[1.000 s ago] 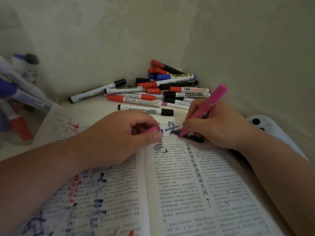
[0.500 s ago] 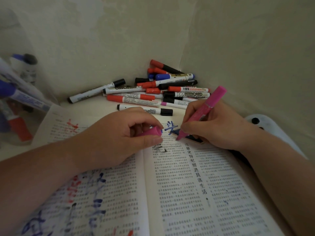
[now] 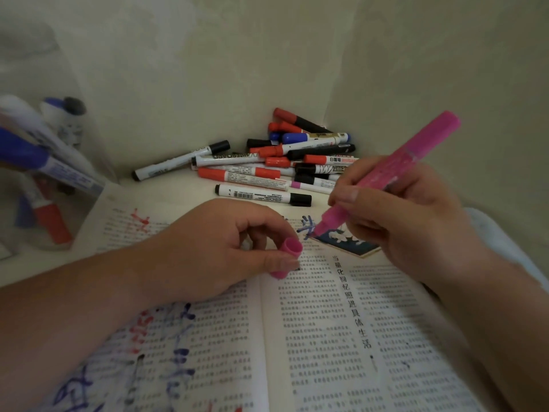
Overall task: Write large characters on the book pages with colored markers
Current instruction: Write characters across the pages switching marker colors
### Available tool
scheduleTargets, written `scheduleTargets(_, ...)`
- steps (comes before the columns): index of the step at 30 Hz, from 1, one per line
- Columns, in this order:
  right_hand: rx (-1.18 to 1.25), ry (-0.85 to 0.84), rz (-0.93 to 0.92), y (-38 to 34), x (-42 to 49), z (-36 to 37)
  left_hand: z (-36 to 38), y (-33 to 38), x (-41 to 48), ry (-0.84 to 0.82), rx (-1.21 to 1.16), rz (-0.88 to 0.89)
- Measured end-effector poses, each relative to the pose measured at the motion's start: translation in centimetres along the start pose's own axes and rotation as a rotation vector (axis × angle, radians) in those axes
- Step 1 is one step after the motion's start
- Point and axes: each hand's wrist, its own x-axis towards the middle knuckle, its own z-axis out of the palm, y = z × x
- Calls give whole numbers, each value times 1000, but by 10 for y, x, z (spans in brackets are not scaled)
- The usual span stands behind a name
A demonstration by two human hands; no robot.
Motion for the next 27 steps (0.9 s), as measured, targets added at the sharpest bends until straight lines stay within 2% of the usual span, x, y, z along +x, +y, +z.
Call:
scheduleTargets(4,-121,-57,-19,-2,-3,7,1,2,0,-2,1,8)
scheduleTargets(9,-425,-114,33,4,-4,18,0,-3,1,-8,33,7)
scheduleTargets(11,-421,-119,-13,6,-3,21,-1,-3,1,-18,26,-6)
scheduleTargets(15,-257,-59,-22,7,-1,20,-1,-3,1,-23,19,-19)
scheduleTargets(24,-565,-102,-54,2,-5,36,-2,-11,-2,-26,2,18)
scheduleTargets(27,-583,-83,-64,2,-6,38,-2,-11,-2,-20,7,19)
